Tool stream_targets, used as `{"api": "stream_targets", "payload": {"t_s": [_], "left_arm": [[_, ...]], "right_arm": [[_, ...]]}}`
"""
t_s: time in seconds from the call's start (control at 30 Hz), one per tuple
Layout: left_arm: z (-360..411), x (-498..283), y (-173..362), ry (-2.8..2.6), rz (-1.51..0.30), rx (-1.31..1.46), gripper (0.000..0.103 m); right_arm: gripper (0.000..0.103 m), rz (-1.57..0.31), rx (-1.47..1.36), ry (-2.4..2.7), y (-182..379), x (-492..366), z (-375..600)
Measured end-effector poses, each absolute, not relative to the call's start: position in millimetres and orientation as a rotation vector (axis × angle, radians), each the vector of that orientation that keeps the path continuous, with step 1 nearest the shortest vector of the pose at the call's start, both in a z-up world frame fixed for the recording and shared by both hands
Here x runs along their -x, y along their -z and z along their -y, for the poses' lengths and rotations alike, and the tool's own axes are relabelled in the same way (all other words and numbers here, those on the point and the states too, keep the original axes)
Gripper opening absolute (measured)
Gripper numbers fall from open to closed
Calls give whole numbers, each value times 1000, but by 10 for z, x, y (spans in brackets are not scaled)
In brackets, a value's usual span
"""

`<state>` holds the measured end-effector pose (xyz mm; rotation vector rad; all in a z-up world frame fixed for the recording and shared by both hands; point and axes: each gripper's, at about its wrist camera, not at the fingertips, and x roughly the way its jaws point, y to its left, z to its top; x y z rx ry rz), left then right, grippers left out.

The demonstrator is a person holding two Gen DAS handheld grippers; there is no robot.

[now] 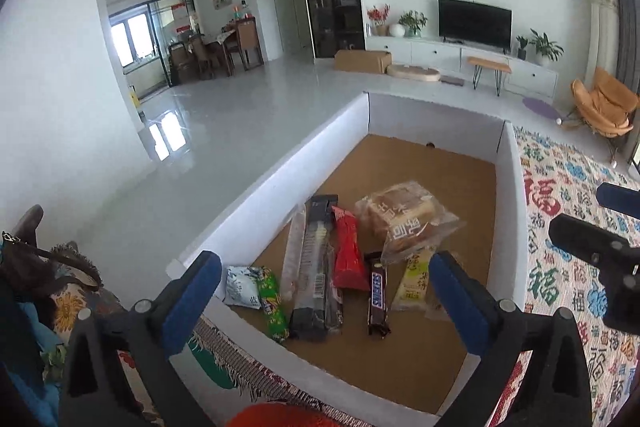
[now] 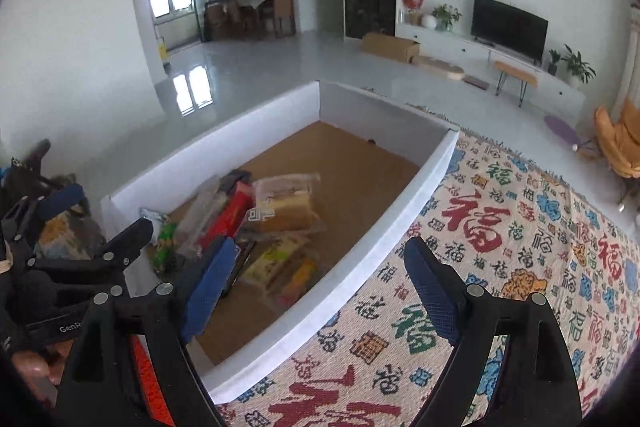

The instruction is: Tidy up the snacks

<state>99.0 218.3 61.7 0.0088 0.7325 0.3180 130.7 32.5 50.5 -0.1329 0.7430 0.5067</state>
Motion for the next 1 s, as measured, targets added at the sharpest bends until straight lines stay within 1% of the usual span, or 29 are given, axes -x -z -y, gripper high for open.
{"api": "stream_targets", "payload": {"t_s": [0.23, 0.47, 0.67, 0.8, 0.87, 1.0], "left_arm": [[-2195, -986, -608, -341, -742, -38, 103], [-2216, -927, -692, -345, -732, -42, 103], [-2325, -845, -944, -307, -705, 29, 103], [-2390, -803, -1093, -316, -690, 39, 103], [-2406, -779, -1132, -324, -684, 44, 103], [-2414, -753, -1132, -325, -697, 60, 103]], "right_arm": [[89, -767, 178, -507, -417, -1243, -483], [89, -676, 141, -464, -613, -1169, -494], [89, -768, 99, -493, -703, -1244, -529], [89, -650, 22, -504, -870, -1132, -465], [89, -630, -3, -493, -904, -1113, -456], [89, -781, -3, -511, -828, -1239, -559]]}}
